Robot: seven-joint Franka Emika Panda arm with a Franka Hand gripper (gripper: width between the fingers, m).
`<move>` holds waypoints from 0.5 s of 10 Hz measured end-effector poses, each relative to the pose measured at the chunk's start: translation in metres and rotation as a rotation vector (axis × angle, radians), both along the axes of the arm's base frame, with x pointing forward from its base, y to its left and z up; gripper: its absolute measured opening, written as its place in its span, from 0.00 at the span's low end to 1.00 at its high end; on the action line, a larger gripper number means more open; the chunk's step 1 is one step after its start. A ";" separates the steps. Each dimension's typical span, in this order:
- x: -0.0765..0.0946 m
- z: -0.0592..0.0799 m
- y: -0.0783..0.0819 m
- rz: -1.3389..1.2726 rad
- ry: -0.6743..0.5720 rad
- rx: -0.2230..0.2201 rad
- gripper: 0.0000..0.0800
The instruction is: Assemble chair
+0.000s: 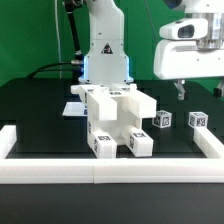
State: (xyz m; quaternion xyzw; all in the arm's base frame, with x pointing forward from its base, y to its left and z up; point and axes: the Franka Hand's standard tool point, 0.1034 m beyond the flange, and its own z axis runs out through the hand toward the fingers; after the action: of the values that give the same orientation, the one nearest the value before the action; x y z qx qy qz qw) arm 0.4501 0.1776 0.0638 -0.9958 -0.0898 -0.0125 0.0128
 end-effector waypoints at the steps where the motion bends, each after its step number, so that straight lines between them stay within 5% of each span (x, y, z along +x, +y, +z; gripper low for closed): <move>1: -0.002 -0.008 0.002 0.006 -0.004 -0.005 0.81; 5: -0.002 -0.011 0.000 0.000 0.000 -0.007 0.81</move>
Offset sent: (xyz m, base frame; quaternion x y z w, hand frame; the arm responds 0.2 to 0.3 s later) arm 0.0000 0.0000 0.0000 0.0000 0.0000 0.0000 1.0000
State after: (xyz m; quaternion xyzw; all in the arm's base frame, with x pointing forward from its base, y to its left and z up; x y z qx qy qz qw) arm 0.4478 0.1781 0.0529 -0.9959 -0.0897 -0.0120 0.0093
